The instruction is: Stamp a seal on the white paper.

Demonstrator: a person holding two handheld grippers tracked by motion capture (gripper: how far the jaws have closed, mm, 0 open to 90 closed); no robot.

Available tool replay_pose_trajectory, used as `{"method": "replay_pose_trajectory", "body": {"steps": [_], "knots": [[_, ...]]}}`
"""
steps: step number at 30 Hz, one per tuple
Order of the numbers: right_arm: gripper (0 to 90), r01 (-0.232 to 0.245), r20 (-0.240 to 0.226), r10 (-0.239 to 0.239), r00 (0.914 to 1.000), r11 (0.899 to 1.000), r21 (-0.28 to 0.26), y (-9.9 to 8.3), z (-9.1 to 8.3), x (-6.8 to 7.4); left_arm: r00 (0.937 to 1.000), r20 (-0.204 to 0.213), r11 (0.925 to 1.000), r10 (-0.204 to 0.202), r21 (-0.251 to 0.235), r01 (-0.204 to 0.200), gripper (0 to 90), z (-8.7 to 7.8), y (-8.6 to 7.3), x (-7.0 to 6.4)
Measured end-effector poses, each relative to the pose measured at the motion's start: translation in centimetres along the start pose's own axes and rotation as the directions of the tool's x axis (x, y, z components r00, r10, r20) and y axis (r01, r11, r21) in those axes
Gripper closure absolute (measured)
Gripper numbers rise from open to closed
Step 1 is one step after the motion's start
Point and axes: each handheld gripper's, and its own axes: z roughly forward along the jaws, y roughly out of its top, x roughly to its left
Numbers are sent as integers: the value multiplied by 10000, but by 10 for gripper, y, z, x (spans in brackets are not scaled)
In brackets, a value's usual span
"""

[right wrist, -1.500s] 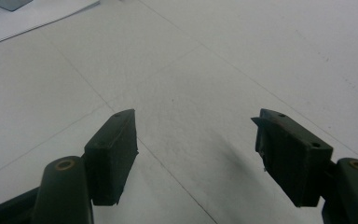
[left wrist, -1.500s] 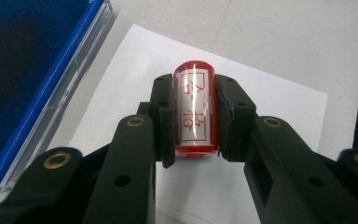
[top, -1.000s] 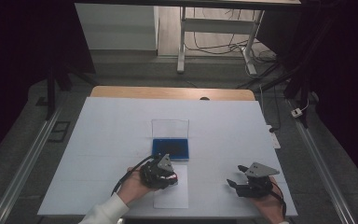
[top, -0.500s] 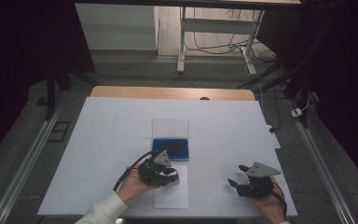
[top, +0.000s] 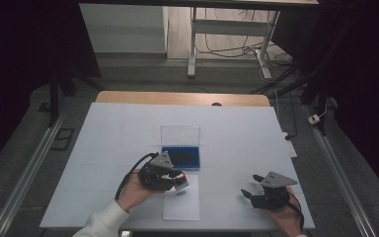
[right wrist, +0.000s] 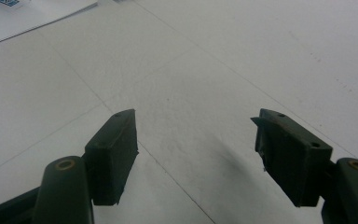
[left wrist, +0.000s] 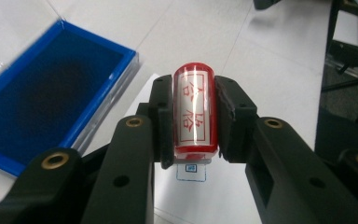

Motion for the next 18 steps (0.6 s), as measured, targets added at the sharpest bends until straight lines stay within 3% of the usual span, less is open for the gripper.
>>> {"method": "replay_pose_trajectory", "body": {"steps": [18], "knots": [[298, -21, 38, 21, 10000, 10000, 37, 0, 1, 0, 9975, -614, 9976, -348, -624, 310, 704, -16, 0, 14]]}}
